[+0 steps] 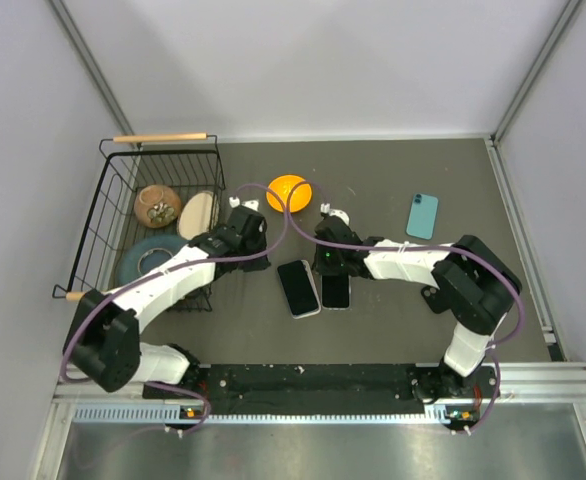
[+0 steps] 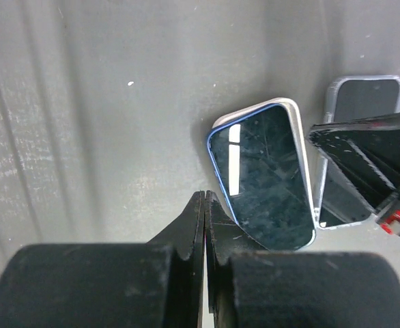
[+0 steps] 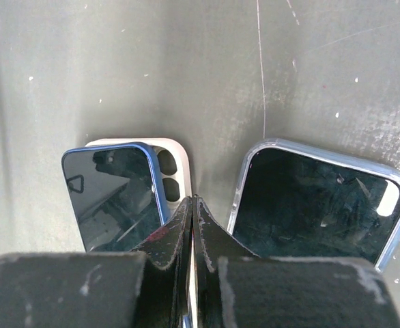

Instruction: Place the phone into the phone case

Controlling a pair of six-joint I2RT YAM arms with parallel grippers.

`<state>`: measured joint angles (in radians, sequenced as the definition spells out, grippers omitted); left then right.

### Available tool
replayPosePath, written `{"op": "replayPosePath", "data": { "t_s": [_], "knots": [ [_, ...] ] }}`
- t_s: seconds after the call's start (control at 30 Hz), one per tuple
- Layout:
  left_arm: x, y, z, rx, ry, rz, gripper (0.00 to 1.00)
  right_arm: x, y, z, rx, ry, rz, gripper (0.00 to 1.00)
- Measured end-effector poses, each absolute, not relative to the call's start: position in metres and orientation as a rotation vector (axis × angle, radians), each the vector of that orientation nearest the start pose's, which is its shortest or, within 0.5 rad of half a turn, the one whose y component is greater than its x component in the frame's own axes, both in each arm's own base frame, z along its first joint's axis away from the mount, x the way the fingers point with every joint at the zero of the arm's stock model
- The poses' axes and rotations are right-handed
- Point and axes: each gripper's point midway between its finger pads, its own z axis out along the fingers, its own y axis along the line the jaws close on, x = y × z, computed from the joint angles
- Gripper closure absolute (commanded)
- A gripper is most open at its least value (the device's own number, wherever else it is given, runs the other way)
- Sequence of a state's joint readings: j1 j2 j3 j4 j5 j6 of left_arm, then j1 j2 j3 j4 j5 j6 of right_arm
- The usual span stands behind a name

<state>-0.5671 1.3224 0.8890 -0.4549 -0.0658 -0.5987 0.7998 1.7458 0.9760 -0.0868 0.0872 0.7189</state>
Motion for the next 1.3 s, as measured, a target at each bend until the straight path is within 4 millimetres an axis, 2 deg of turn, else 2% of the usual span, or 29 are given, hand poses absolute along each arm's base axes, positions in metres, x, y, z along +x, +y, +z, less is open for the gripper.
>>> {"op": "replayPosePath", "data": {
  "t_s": [0.57,0.9,1.07,1.3],
  "knots": [
    [0.285,-0.197,0.035,-0.097,2.644,-0.33,1.0,0.291,0.31,0.028,-0.016,2.518,0.579,1.0],
    [0.293,-0.213,0.035,-0.062,2.618,-0.432,1.0,0.289,0.315,0.024,-0.025,2.527,0.604,1.0],
    [0.29,-0.214,0.023,-0.054,2.653,-0.428,1.0,0.289,0.315,0.023,-0.026,2.527,0.606,1.0],
    [0.29,-0.212,0.024,-0.051,2.666,-0.408,1.0,0.289,0.316,0.024,-0.026,2.53,0.614,1.0]
  ]
}}
